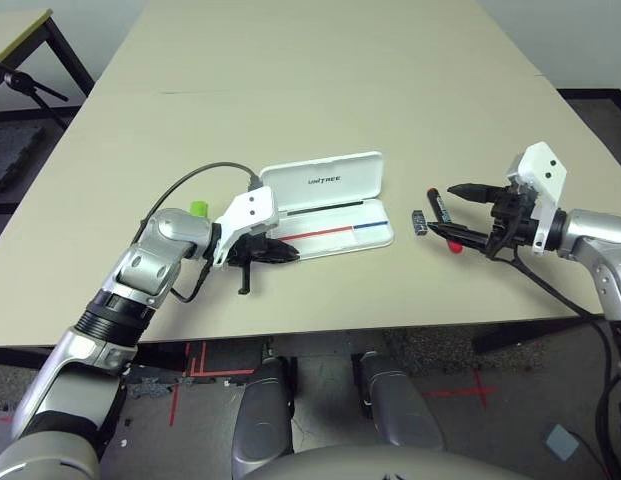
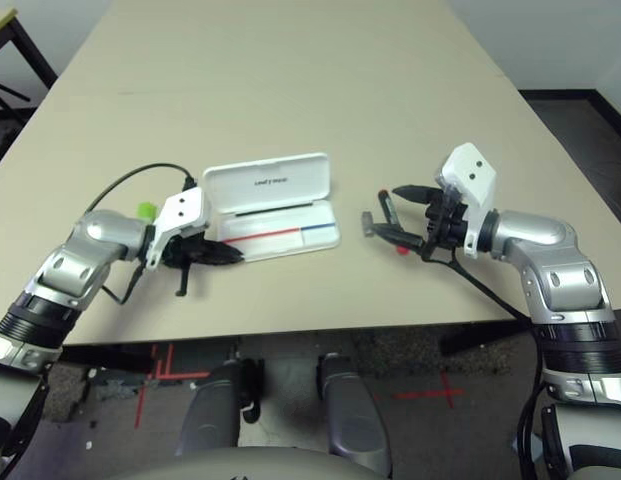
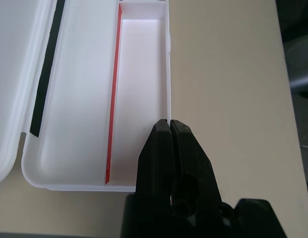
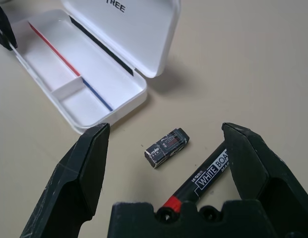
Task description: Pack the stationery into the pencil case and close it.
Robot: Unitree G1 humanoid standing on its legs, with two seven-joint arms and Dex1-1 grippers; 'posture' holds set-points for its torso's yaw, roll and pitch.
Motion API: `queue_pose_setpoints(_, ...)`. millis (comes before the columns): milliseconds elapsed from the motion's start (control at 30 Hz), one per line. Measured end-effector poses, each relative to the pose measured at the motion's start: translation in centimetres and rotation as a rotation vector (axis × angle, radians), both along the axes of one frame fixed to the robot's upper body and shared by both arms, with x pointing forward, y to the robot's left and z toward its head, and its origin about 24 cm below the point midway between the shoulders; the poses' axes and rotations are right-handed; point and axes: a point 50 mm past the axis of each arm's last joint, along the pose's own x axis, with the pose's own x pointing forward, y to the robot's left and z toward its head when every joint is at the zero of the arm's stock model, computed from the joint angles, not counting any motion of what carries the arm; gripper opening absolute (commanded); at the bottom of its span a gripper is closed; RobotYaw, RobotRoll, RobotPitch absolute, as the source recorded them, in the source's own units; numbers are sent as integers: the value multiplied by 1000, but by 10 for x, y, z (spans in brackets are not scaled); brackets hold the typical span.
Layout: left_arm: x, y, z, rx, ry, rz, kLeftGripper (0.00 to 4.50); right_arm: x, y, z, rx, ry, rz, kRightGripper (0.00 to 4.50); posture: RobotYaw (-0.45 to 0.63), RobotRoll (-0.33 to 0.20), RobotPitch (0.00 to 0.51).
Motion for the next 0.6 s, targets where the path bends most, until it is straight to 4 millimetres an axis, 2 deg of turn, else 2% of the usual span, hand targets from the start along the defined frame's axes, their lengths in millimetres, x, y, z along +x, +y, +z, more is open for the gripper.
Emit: queue_pose_setpoints(600,-8,7,-9,29,-32,-7,22,7,9,4,-16,9,63,4500,-109,0,164)
